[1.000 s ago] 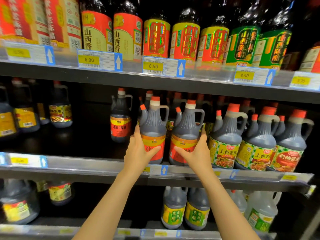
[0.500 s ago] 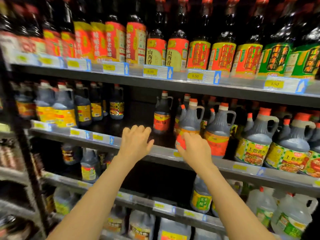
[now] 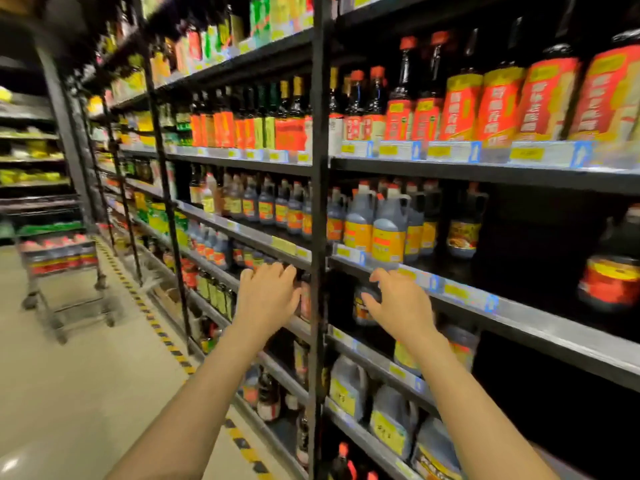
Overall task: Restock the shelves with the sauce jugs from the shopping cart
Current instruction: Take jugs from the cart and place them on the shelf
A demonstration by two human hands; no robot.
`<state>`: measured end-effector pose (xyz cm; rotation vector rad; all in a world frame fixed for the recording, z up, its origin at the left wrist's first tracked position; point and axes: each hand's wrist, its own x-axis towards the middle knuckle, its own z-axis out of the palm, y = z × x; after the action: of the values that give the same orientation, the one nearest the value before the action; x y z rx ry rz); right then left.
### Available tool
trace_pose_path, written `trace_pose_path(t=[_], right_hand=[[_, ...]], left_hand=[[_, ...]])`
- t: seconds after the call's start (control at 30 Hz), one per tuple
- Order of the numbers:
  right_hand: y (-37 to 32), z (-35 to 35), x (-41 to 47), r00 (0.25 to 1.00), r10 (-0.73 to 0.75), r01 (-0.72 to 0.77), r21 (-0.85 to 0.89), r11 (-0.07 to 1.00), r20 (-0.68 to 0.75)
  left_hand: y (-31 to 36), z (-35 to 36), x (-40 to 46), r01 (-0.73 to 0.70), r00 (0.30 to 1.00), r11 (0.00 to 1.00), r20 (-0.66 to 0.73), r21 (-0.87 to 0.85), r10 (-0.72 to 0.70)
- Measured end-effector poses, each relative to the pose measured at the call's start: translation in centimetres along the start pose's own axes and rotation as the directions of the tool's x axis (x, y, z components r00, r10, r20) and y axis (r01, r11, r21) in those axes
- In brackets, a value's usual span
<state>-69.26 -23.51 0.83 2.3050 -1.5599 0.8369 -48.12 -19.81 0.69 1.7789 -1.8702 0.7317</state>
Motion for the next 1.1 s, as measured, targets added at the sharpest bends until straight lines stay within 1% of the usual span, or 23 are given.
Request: trace_pose_path(t=[0.13,0.2,0.27,0.33,0.4,0.47,0.5,0.63,0.73,0.8,0.83,0.93,1.1], right_hand=[[-10.3,5.1,3.8,0.989,-0.145,0.144,0.058,0.988,0.027],[-15.1,7.5,5.5,0.977,-0.211,0.206,0.104,0.973,0.033],[-19.8,9.7,7.1,0.96,-0.277,0.269,0.142,0.953,0.044],[-24.2,11.8,8.7,0.941,-0.335,0.325,0.14,0.935,0.054],[-28.1,14.0,10.3,0.92,-0.387,0.375,0.153,0.914,0.06],[-31.7,16.3,12.1,0.905,-0.42,0.397,0.214,0.893,0.073],[-33.5,17.5,13.0,0.896,-0.436,0.407,0.237,0.882,0.084],[-40.1,22.7,17.7,0.843,-0.528,0.484,0.278,0.829,0.106],[-44.8,27.2,22.6,0.818,-0.567,0.51,0.333,0.793,0.098],[-48.0,30.0,26.2,0.81,-0.578,0.515,0.349,0.783,0.1],[-49.4,31.3,27.8,0.804,-0.585,0.521,0.353,0.777,0.102],[-53.2,35.5,33.0,0.784,-0.615,0.551,0.364,0.751,0.082],[-59.0,41.7,40.1,0.775,-0.624,0.533,0.426,0.731,0.101]], left_hand=[[-11.5,-0.4,-2.6,0.129,0.986,0.979,0.084,0.155,-0.144],[-16.3,-0.9,-3.9,0.19,0.971,0.957,0.1,0.218,-0.216],[-20.9,-0.7,-5.0,0.253,0.954,0.933,0.093,0.255,-0.284],[-24.9,-0.7,-6.1,0.318,0.932,0.912,0.088,0.26,-0.351],[-28.7,0.0,-6.9,0.348,0.926,0.898,0.052,0.268,-0.374],[-32.1,0.7,-7.4,0.405,0.889,0.859,0.084,0.314,-0.45],[-33.9,1.0,-7.4,0.431,0.874,0.839,0.077,0.331,-0.479],[-41.6,4.0,-7.0,0.489,0.843,0.776,0.013,0.399,-0.538],[-47.4,6.3,-5.0,0.539,0.805,0.746,0.021,0.391,-0.593],[-51.4,7.9,-2.9,0.553,0.789,0.713,0.004,0.432,-0.614],[-53.3,8.8,-1.9,0.552,0.788,0.702,-0.009,0.45,-0.615],[-58.9,11.5,1.3,0.554,0.793,0.714,-0.01,0.428,-0.609],[-67.6,16.0,5.1,0.563,0.782,0.689,-0.026,0.456,-0.622]])
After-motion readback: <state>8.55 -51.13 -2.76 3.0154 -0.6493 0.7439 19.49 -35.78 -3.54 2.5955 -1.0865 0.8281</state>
